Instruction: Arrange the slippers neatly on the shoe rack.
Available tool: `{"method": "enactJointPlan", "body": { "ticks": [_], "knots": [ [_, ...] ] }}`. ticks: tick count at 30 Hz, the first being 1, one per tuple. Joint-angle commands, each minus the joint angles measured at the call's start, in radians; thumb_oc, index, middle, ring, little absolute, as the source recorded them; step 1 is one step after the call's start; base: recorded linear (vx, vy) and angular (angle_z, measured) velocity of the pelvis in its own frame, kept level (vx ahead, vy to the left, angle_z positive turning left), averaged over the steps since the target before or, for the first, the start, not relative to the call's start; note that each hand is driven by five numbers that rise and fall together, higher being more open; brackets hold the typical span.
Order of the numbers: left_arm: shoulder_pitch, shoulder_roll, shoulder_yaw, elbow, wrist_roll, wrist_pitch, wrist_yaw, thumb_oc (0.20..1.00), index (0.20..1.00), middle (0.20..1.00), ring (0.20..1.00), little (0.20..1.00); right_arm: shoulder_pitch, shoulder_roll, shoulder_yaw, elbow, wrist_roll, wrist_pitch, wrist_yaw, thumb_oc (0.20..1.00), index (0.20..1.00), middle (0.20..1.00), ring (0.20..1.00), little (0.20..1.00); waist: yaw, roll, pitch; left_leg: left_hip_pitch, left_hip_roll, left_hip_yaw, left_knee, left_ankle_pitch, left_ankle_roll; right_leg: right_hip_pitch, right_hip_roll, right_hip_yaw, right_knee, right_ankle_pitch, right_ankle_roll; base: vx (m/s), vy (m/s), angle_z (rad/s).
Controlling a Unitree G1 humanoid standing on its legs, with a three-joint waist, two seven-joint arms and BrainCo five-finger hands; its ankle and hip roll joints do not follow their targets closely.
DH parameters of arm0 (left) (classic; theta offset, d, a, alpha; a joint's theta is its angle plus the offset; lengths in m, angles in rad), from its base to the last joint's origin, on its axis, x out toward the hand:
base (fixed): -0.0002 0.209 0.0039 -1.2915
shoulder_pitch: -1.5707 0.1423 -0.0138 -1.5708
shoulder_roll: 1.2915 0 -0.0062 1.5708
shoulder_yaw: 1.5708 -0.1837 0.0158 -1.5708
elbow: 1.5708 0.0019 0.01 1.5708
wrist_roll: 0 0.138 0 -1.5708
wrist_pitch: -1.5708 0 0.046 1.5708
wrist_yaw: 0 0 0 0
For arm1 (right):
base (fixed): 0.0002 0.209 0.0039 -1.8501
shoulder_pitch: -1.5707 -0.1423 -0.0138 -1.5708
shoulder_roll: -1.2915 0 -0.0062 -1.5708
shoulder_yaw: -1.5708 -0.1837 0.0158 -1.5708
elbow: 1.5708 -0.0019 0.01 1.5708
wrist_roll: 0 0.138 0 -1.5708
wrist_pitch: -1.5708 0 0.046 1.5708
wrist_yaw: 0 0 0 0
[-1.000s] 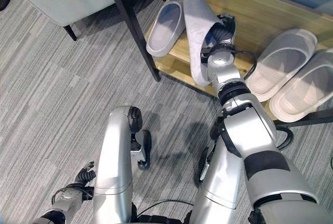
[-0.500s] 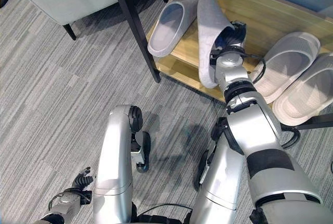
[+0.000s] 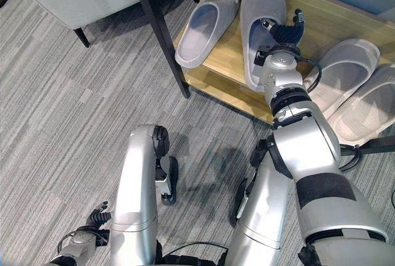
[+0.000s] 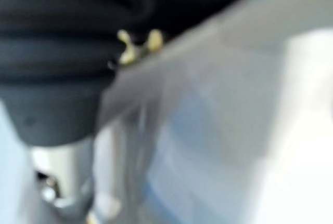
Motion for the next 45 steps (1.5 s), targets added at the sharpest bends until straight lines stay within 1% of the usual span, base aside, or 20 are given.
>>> {"method": "enactJointPlan", "body": {
  "ticks": [1,7,8,10,11,13,14,15,17,18,19,20,22,23,28,36,39,42,43,45],
  "knots": [
    [0.008,-0.009,-0.073,-0.026,0.015,-0.005,0.003,1.0,1.0,1.0,1.0,1.0,-0.096,-0.041,0.041,-0.076,0.033,-0.071,0.004,1.0,1.0,1.0,1.0,1.0,0.047,0.021,0.028,0.089,-0.03,0.008,-0.016,-0.136,0.047,0.073,0.019,0.116,-0.006,0.197,-0.082,0.0,0.0,0.0],
    [0.005,-0.012,-0.087,-0.013,0.034,0.007,-0.01,1.0,1.0,1.0,1.0,1.0,-0.095,-0.017,0.062,-0.069,-0.017,-0.044,0.007,1.0,1.0,1.0,1.0,1.0,0.041,0.015,0.028,0.089,-0.027,0.011,-0.012,-0.137,0.044,0.073,0.018,0.118,-0.002,0.196,-0.084,0.0,0.0,0.0],
    [0.004,-0.014,-0.09,-0.003,0.044,0.014,-0.017,1.0,1.0,1.0,1.0,1.0,-0.098,-0.006,0.071,-0.042,-0.05,-0.024,0.011,1.0,1.0,1.0,1.0,1.0,0.038,0.012,0.028,0.089,-0.025,0.01,-0.008,-0.138,0.043,0.072,0.018,0.118,0.001,0.195,-0.086,0.0,0.0,0.0],
    [0.004,-0.014,-0.09,-0.003,0.044,0.014,-0.017,1.0,1.0,1.0,1.0,1.0,-0.098,-0.006,0.071,-0.042,-0.05,-0.024,0.011,1.0,1.0,1.0,1.0,1.0,0.038,0.012,0.028,0.089,-0.025,0.01,-0.008,-0.138,0.043,0.072,0.018,0.118,0.001,0.195,-0.086,0.0,0.0,0.0],
    [-0.002,-0.015,-0.099,0.004,0.051,0.019,-0.016,1.0,1.0,1.0,1.0,1.0,-0.102,0.008,0.079,-0.018,-0.084,-0.003,0.007,1.0,1.0,1.0,1.0,1.0,0.035,0.01,0.028,0.089,-0.025,0.011,-0.008,-0.14,0.042,0.07,0.021,0.119,0.002,0.194,-0.086,0.0,0.0,0.0],
    [-0.007,-0.027,-0.11,0.024,0.056,0.029,-0.015,1.0,1.0,1.0,1.0,1.0,-0.102,0.04,0.077,-0.027,-0.16,0.001,-0.045,1.0,1.0,1.0,1.0,1.0,0.03,0.006,0.028,0.089,-0.021,0.014,-0.011,-0.14,0.043,0.065,0.025,0.12,0.002,0.192,-0.088,0.0,0.0,0.0],
    [-0.007,-0.028,-0.109,0.025,0.056,0.028,-0.015,1.0,1.0,1.0,1.0,1.0,-0.102,0.041,0.076,-0.029,-0.162,0.002,-0.047,1.0,1.0,1.0,1.0,1.0,0.029,0.006,0.028,0.089,-0.021,0.014,-0.011,-0.14,0.043,0.065,0.025,0.121,0.002,0.192,-0.088,0.0,0.0,0.0],
    [-0.005,-0.032,-0.116,0.018,0.07,0.035,-0.018,1.0,1.0,1.0,1.0,1.0,-0.097,0.044,0.089,-0.045,-0.265,0.025,-0.066,1.0,1.0,1.0,1.0,1.0,0.027,0.005,0.028,0.089,-0.021,0.014,-0.01,-0.141,0.043,0.064,0.025,0.121,0.001,0.192,-0.09,0.0,0.0,0.0],
    [-0.002,-0.031,-0.124,0.003,0.079,0.035,-0.024,1.0,1.0,1.0,1.0,1.0,-0.094,0.046,0.101,-0.058,-0.334,0.053,-0.077,1.0,1.0,1.0,1.0,1.0,0.027,0.006,0.028,0.089,-0.02,0.015,-0.009,-0.143,0.043,0.061,0.027,0.121,0.003,0.19,-0.091,0.0,0.0,0.0],
    [-0.002,-0.031,-0.124,0.002,0.079,0.035,-0.024,1.0,1.0,1.0,1.0,1.0,-0.093,0.046,0.1,-0.059,-0.335,0.054,-0.077,1.0,1.0,1.0,1.0,1.0,0.027,0.006,0.028,0.089,-0.02,0.015,-0.009,-0.143,0.043,0.061,0.027,0.122,0.003,0.19,-0.09,0.0,0.0,0.0],
    [-0.003,-0.031,-0.138,-0.005,0.089,0.037,-0.032,1.0,1.0,1.0,1.0,1.0,-0.093,0.053,0.12,-0.064,-0.424,0.084,-0.087,1.0,1.0,1.0,1.0,1.0,0.028,0.007,0.028,0.089,-0.02,0.014,-0.006,-0.145,0.044,0.057,0.028,0.121,0.003,0.19,-0.089,-0.01,0.006,-0.03],
    [-0.003,-0.031,-0.138,-0.005,0.089,0.037,-0.032,1.0,1.0,1.0,1.0,1.0,-0.093,0.053,0.119,-0.065,-0.425,0.085,-0.087,1.0,1.0,1.0,1.0,1.0,0.029,0.007,0.028,0.089,-0.02,0.014,-0.006,-0.146,0.044,0.057,0.028,0.121,0.003,0.19,-0.088,-0.01,0.009,-0.06],
    [-0.006,-0.036,-0.149,0.0,0.099,0.043,-0.042,1.0,1.0,1.0,1.0,1.0,-0.098,0.071,0.126,-0.076,-0.514,0.117,-0.103,1.0,1.0,1.0,1.0,1.0,0.024,0.006,0.028,0.089,-0.02,0.015,-0.004,-0.146,0.046,0.058,0.031,0.115,0.0,0.191,-0.087,0.0,-0.003,-0.07],
    [-0.007,-0.037,-0.153,0.0,0.101,0.045,-0.043,1.0,1.0,1.0,1.0,1.0,-0.098,0.073,0.121,-0.077,-0.527,0.121,-0.11,1.0,1.0,1.0,1.0,1.0,0.023,0.006,0.028,0.089,-0.02,0.014,-0.003,-0.146,0.046,0.059,0.032,0.114,0.0,0.191,-0.087,0.0,-0.005,-0.04],
    [-0.014,-0.039,-0.171,-0.005,0.113,0.048,-0.057,1.0,1.0,1.0,1.0,1.0,-0.101,0.074,0.101,-0.088,-0.551,0.134,-0.122,1.0,1.0,1.0,1.0,1.0,0.021,0.008,0.028,0.089,-0.021,0.015,0.004,-0.148,0.047,0.059,0.037,0.114,0.0,0.196,-0.086,0.0,0.0,0.0],
    [-0.019,-0.041,-0.165,0.015,0.128,0.045,-0.066,1.0,1.0,1.0,1.0,1.0,-0.08,0.056,0.067,-0.155,-0.534,0.117,-0.121,1.0,1.0,1.0,1.0,1.0,0.019,0.008,0.028,0.089,-0.021,0.017,0.013,-0.151,0.047,0.058,0.038,0.118,0.007,0.196,-0.083,0.0,0.0,0.0],
    [-0.012,-0.036,-0.161,0.012,0.134,0.042,-0.074,1.0,1.0,1.0,1.0,1.0,-0.066,0.032,0.06,-0.188,-0.526,0.107,-0.108,1.0,1.0,1.0,1.0,1.0,0.019,0.007,0.028,0.089,-0.023,0.019,0.014,-0.151,0.047,0.06,0.035,0.12,0.006,0.197,-0.082,0.0,0.0,0.0],
    [-0.005,-0.029,-0.161,0.012,0.135,0.041,-0.081,1.0,1.0,1.0,1.0,1.0,-0.066,0.002,0.047,-0.169,-0.497,0.098,-0.094,1.0,1.0,1.0,1.0,1.0,0.024,0.009,0.028,0.089,-0.025,0.019,0.017,-0.149,0.047,0.062,0.033,0.121,0.011,0.199,-0.081,0.0,0.0,0.0],
    [0.0,-0.024,-0.166,0.014,0.146,0.04,-0.093,1.0,1.0,1.0,1.0,1.0,-0.066,-0.029,0.045,-0.142,-0.469,0.088,-0.08,1.0,1.0,1.0,1.0,1.0,0.029,0.012,0.028,0.089,-0.027,0.017,0.019,-0.15,0.046,0.064,0.029,0.121,0.011,0.203,-0.077,0.0,0.0,0.0],
    [0.003,-0.022,-0.165,0.014,0.15,0.04,-0.094,1.0,1.0,1.0,1.0,1.0,-0.062,-0.034,0.043,-0.145,-0.458,0.086,-0.077,1.0,1.0,1.0,1.0,1.0,0.03,0.011,0.028,0.089,-0.027,0.016,0.018,-0.15,0.046,0.066,0.03,0.121,0.01,0.203,-0.077,0.0,0.0,0.0]
  ]
}}
